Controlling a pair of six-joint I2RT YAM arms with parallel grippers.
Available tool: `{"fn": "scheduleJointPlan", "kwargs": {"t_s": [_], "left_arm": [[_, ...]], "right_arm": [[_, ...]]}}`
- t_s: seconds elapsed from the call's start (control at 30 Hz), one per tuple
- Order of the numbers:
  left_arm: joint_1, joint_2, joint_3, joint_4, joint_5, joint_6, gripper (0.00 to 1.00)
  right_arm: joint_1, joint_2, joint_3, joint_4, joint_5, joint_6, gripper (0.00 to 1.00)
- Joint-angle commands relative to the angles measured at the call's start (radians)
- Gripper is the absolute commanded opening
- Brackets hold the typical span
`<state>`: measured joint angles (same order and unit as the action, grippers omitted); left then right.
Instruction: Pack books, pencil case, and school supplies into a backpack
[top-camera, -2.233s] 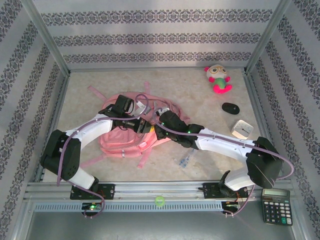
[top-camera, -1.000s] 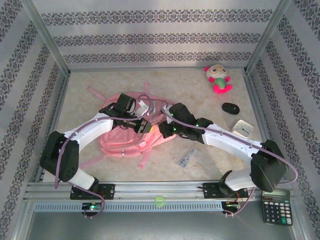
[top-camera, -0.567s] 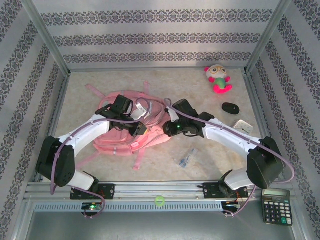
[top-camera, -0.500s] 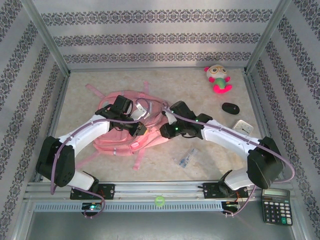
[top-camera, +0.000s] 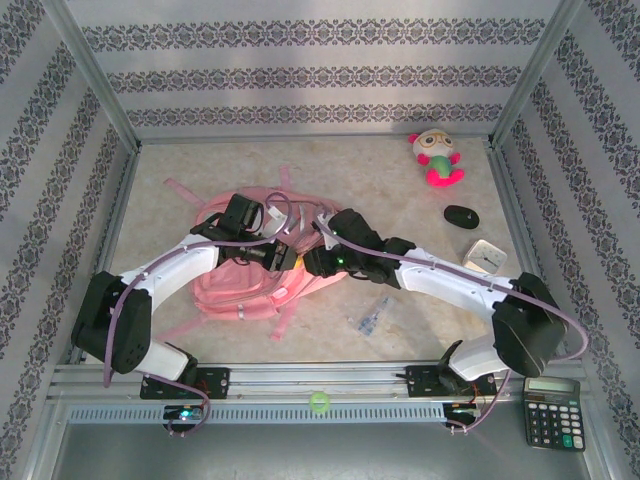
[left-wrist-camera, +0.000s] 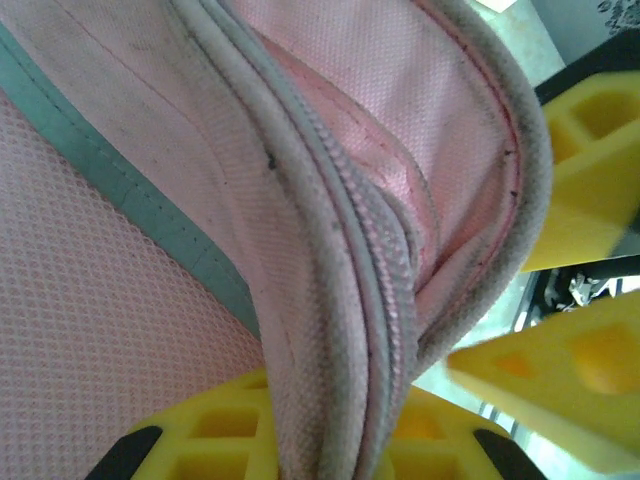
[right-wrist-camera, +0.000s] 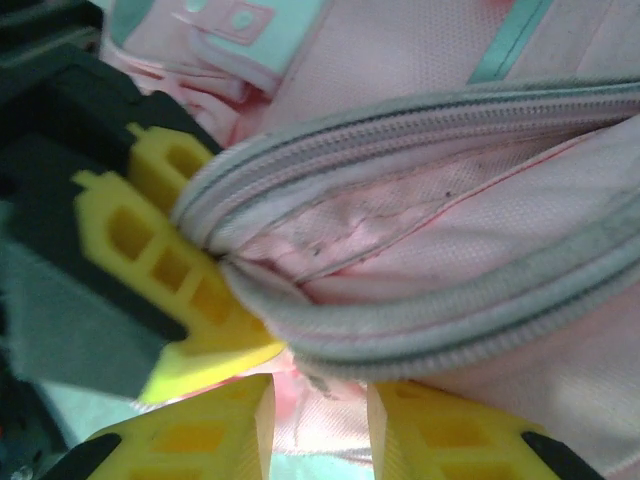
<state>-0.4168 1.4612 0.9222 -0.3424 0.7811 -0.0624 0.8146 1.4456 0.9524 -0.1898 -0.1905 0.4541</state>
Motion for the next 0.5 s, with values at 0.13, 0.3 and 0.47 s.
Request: {"fn": "scheduleJointPlan", "kwargs": {"t_s": [0.13, 0.3, 0.47], "left_arm": [[0.003, -0.001, -0.007, -0.004, 0.129, -0.112, 0.00], [0.003, -0.004, -0.012, 0.026, 0.150, -0.134, 0.00], [0.004, -0.010, -0.009, 0.014, 0.143, -0.123, 0.00]], "right_arm": [[0.011, 0.060, 0.013, 0.059, 0.125, 0.055, 0.34], [0.027, 0.094, 0.045, 0.036, 0.217, 0.057, 0.34], [0.044, 0.094, 0.060, -0.070, 0.404, 0.069, 0.14]]}}
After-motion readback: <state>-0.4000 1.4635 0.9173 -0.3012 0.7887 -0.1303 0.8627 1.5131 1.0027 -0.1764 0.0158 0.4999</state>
